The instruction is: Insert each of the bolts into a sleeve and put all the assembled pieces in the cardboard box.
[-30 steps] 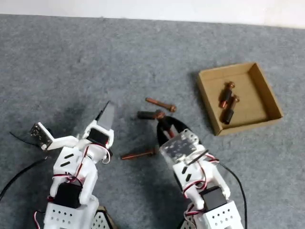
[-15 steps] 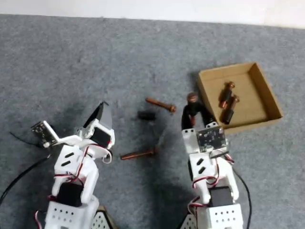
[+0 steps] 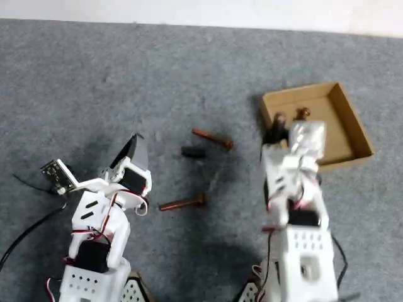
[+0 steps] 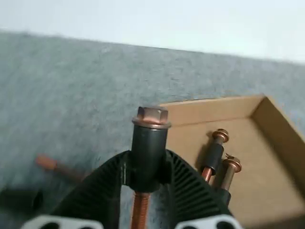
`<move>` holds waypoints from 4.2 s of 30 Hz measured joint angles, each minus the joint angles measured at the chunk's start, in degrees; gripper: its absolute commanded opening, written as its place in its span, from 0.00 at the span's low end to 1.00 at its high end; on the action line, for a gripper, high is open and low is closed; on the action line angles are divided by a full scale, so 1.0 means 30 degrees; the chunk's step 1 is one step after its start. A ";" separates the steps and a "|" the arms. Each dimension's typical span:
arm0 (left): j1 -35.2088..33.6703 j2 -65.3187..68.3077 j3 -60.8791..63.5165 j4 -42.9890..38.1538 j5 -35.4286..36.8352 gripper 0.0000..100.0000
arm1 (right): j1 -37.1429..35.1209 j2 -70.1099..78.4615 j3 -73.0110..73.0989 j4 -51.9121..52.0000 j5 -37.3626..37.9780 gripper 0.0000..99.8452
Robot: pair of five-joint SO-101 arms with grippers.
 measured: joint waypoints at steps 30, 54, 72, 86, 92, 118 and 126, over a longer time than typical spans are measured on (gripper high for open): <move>0.0000 0.0000 0.0000 0.0000 0.0000 0.05 | 0.5392 1.6938 -0.7238 -0.4190 -0.6916 0.14; -0.1963 0.0000 0.0000 0.0000 0.0000 0.05 | -0.4689 0.4542 0.1143 -0.4366 -0.2989 0.14; -0.3839 0.0000 0.0000 -0.0527 0.0000 0.05 | -0.9875 0.4396 0.0938 -0.0117 -0.0527 0.08; -0.3839 0.0000 0.0000 -0.0557 0.0000 0.05 | -1.1048 1.5502 -0.7912 0.0674 0.3516 0.09; -0.3839 0.0000 0.0000 -0.0557 0.0000 0.05 | -1.1018 1.9429 -1.0872 0.0674 0.4630 0.11; -0.3839 0.0000 0.0000 -0.0557 0.0000 0.05 | -1.0462 1.9780 -1.1839 0.3194 0.7004 0.11; -0.3839 0.0000 0.0000 -0.0557 0.0000 0.05 | -1.0462 1.9780 -1.1985 0.3810 0.7414 0.11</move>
